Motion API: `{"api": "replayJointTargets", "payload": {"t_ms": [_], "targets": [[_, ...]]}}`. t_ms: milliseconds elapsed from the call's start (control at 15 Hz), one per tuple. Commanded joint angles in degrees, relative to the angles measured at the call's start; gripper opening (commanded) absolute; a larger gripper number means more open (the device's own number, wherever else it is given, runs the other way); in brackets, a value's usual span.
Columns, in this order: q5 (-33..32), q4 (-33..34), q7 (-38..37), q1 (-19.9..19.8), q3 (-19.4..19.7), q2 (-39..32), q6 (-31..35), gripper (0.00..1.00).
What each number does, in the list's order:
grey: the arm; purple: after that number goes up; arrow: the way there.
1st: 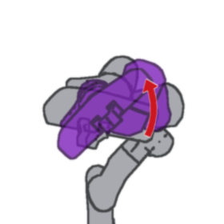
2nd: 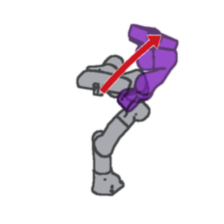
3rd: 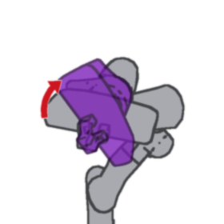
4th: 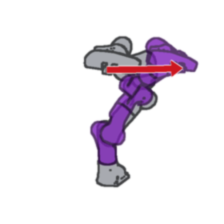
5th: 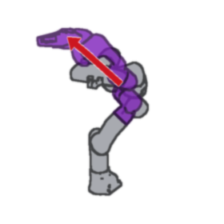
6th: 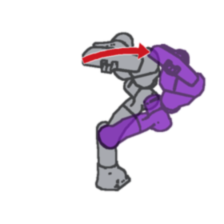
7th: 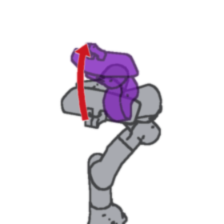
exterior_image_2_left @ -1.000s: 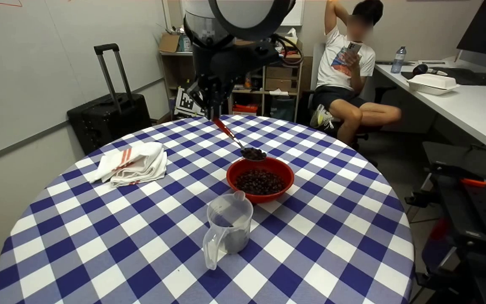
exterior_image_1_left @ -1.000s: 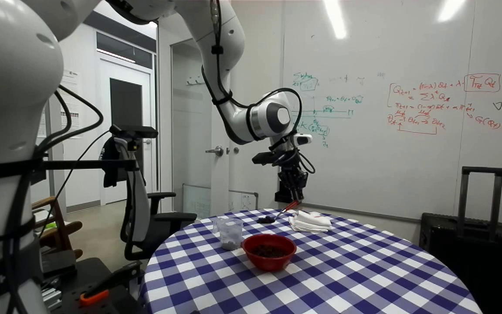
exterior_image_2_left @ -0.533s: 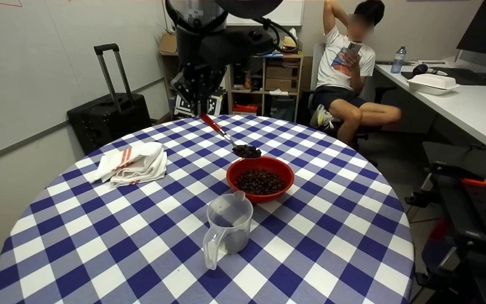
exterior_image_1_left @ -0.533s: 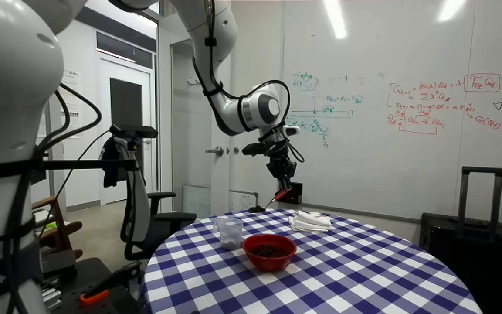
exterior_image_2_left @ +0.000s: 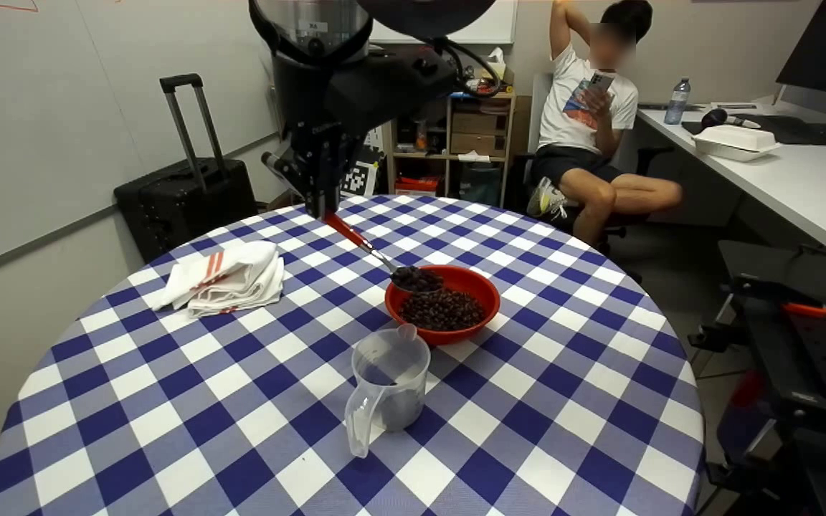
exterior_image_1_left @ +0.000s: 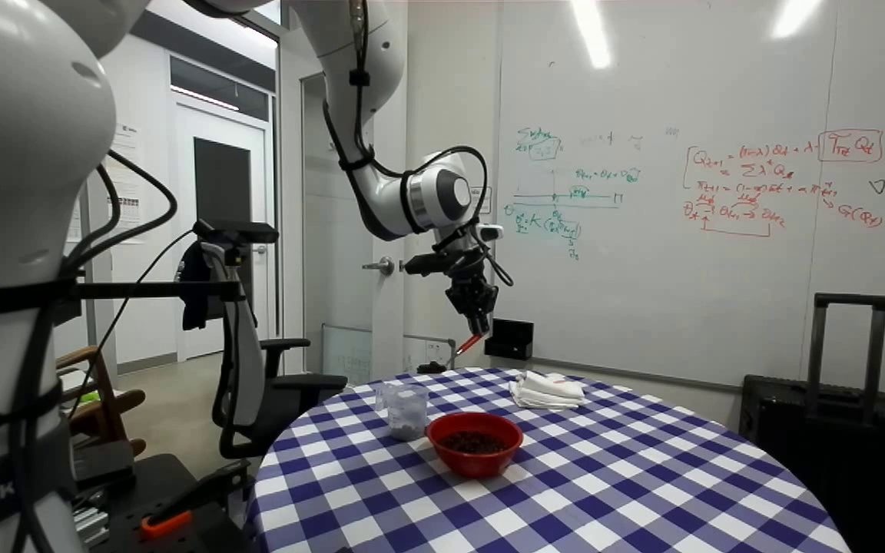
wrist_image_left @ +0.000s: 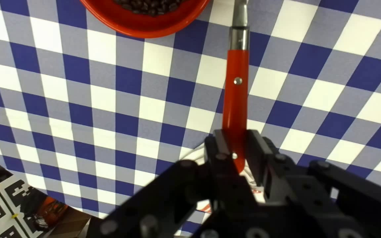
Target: Use the spoon to place coffee beans from the red bowl into the clear jug.
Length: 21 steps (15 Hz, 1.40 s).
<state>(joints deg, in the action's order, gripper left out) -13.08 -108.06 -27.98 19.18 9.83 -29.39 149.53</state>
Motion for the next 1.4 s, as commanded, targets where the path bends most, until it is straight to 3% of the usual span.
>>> {"api": "replayJointTargets", "payload": {"t_ms": [0, 1333], "targets": [[-2.44, -0.6, -0.87, 0.77, -0.48, 0.84, -1.64, 0.05], [-3.12, 7.12, -1.5, 2.11, -3.7, -3.09, -5.89, 0.05]]}}
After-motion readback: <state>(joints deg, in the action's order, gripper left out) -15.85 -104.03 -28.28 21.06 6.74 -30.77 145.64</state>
